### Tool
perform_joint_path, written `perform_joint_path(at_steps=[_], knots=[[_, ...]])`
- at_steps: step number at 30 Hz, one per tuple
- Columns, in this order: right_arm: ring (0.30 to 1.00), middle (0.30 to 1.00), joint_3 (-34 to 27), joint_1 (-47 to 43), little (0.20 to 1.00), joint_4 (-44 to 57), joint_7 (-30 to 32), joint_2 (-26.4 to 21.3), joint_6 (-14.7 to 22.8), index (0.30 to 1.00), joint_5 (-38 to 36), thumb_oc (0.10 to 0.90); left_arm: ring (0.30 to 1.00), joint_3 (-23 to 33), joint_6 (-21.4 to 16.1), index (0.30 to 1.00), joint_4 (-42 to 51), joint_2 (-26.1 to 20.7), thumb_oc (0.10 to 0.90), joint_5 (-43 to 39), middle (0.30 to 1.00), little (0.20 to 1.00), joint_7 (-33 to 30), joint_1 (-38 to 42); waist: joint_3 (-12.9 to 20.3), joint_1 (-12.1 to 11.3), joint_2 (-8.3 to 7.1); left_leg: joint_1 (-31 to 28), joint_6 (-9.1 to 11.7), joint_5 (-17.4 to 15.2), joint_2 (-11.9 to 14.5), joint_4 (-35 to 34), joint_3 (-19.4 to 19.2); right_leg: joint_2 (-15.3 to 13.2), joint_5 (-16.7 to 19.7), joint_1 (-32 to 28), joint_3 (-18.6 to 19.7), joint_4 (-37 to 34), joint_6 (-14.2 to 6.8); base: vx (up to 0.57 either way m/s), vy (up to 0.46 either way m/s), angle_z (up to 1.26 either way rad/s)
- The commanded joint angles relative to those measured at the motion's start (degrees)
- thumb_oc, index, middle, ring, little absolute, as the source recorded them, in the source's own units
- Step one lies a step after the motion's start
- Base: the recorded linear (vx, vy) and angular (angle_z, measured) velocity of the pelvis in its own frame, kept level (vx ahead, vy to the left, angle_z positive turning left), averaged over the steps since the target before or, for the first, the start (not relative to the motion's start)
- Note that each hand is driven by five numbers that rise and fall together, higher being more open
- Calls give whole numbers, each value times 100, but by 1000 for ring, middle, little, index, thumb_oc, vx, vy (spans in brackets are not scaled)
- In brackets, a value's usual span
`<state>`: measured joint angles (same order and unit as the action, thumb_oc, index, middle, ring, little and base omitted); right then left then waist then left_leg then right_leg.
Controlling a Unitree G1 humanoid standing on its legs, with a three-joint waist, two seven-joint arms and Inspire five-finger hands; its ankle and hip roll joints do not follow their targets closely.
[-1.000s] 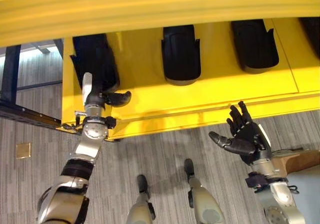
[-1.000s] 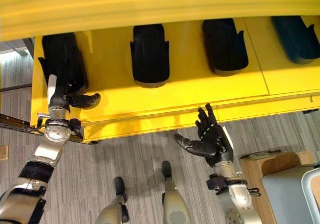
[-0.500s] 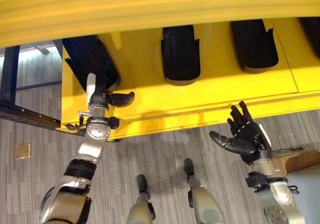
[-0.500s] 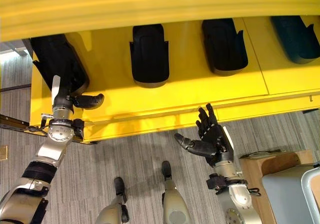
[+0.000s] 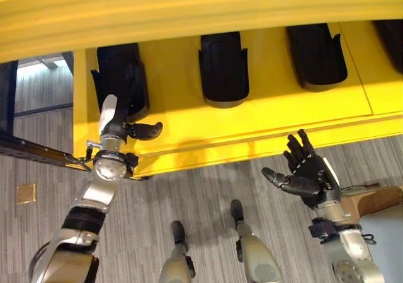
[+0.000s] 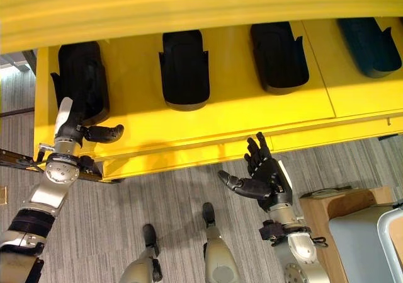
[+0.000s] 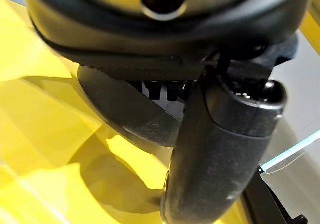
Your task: Move parts from the plastic box to the shelf.
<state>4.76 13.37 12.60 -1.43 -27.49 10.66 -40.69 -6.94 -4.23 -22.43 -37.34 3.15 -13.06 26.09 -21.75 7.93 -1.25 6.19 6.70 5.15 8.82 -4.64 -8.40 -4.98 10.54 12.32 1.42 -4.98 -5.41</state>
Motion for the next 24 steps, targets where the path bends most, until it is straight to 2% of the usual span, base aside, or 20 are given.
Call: perform_joint_path(at_steps=[1,13,24], knots=[[1000,1000,-450,-133,1000,652,-180,-80,483,1000,-107,900,1000,258,-25,1000,-382,-146,900,-127,1000,1000,67,-247,231,38,-246,568,-49,-348,182,1013,199,-326,-815,-125,-40,606,-24,0,0,0],[1000,1000,-418,-194,1000,621,-174,-106,478,1000,-64,900,1000,424,-50,1000,-222,-249,900,-267,1000,1000,-17,-279,248,2,-255,602,-60,-369,171,1059,231,-324,-824,-125,-56,618,-30,0,0,0],[1000,1000,-525,-296,1000,515,-182,-186,549,1000,35,900,1000,578,-280,1000,984,-1306,900,670,1000,1000,-139,-159,328,-63,-162,524,-49,-392,160,1033,254,-351,-858,-223,-93,626,-43,0,0,0]])
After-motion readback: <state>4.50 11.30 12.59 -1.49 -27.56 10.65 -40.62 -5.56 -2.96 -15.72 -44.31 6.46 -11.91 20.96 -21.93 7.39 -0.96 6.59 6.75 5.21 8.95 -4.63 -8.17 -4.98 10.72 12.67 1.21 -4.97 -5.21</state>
